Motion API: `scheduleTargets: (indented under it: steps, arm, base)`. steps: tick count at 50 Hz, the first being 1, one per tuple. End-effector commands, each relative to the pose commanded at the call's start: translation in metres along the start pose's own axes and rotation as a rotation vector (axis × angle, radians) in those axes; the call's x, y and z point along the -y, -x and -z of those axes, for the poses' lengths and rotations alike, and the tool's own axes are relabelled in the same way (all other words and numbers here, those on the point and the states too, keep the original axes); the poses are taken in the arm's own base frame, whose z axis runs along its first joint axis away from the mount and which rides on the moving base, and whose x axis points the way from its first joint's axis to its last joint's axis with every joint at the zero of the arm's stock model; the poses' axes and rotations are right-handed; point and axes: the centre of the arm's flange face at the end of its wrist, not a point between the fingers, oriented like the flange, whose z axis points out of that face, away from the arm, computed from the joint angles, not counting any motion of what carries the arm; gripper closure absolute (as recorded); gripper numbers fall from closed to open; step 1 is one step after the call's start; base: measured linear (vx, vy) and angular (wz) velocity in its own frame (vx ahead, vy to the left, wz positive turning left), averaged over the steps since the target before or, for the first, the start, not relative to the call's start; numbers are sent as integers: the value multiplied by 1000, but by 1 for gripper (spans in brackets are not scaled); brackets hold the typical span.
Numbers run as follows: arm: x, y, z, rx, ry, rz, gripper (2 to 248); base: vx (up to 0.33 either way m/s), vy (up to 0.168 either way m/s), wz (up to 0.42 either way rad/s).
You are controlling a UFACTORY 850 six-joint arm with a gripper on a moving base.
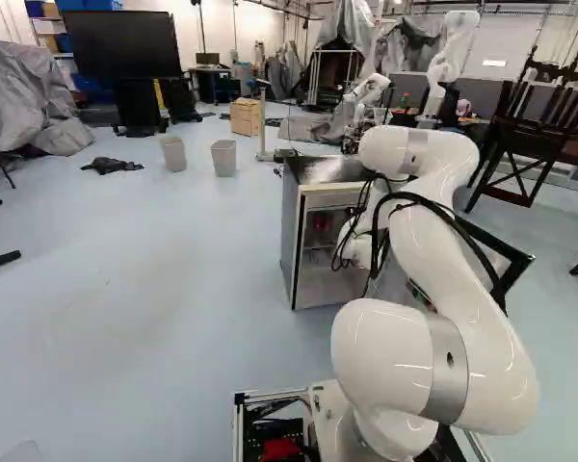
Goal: Grab a drink from the fridge
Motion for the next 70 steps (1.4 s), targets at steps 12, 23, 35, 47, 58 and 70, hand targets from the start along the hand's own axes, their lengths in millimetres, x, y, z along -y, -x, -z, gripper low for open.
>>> scheduleTargets:
  steps: [12, 23, 35, 47, 58, 70]
  arm:
    - [9, -14, 30, 20, -10, 1, 153]
    - [17, -26, 58, 36, -21, 2, 153]
    - [26, -39, 87, 49, -33, 5, 153]
    - [35, -50, 117, 59, -45, 8, 153]
    - [42, -60, 144, 65, -58, 12, 153]
    - [50, -70, 175, 68, -72, 17, 153]
  base:
    - [0, 0, 0]
    - [0, 0, 0]
    - [0, 0, 0]
    - [0, 0, 0]
    - [0, 0, 0]
    - [0, 0, 0]
